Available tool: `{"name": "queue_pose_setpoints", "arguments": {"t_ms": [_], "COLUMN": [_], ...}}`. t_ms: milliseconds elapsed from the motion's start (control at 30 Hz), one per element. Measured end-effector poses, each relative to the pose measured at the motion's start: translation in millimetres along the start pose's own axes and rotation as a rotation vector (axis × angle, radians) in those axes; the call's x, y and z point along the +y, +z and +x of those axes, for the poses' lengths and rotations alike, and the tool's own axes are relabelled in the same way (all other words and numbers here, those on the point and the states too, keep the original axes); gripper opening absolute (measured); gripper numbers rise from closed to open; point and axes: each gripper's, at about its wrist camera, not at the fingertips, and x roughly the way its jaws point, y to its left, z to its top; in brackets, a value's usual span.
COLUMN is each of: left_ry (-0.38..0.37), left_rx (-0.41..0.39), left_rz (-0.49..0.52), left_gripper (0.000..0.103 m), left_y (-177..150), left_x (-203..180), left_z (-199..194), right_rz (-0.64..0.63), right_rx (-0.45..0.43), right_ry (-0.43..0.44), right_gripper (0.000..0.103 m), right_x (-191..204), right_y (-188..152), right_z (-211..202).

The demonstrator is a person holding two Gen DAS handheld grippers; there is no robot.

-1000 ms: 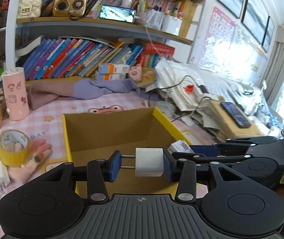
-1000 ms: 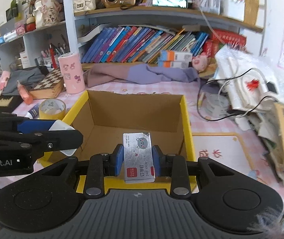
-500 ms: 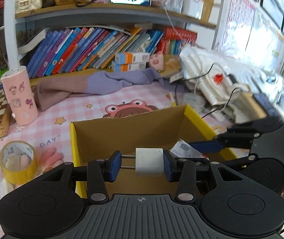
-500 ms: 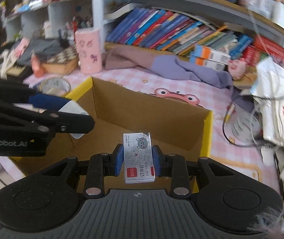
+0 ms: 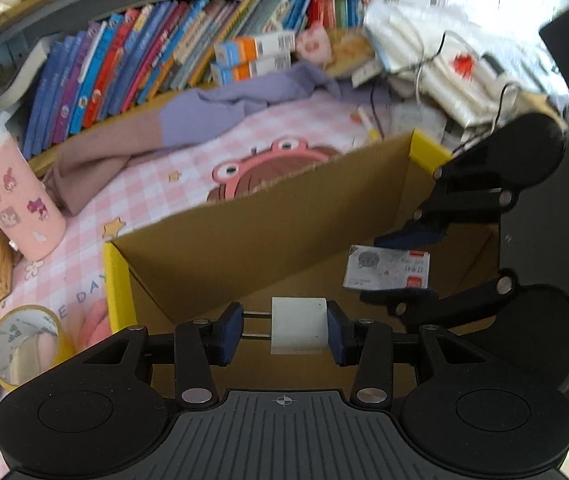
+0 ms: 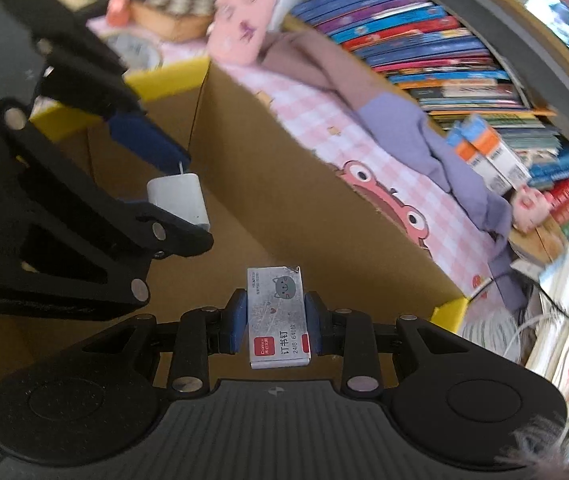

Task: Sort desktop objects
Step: 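Lower both tools into the box and open them to drop the items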

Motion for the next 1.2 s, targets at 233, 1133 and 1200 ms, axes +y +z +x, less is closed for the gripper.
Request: {"name": "queue_pose_setpoints", "arguments": {"t_ms": [233, 1133, 1200], "left_ry": [0.012, 0.11, 0.118], "left_rx": [0.055, -0.041, -0.073], "left_rz": [-0.022, -0.009, -0.02], "left_gripper": [0.042, 0.059, 0.061], "left_y": [-0.1, -8.6, -10.1], "left_x": [3.2, -2.9, -1.9], "left_z": [7.1, -21.7, -33.1], "right_rz": [-0.054, -0.011, 0.007], "right_rx": [0.077, 0.02, 0.006], "right_ry": [0.056, 0.09, 0.08], "right_gripper": [0.028, 0.04, 0.041], "right_x": [-1.8, -5.6, -8.1], "right_y": [1.1, -2.3, -3.4], "right_z": [20.3, 6.1, -0.2]}}
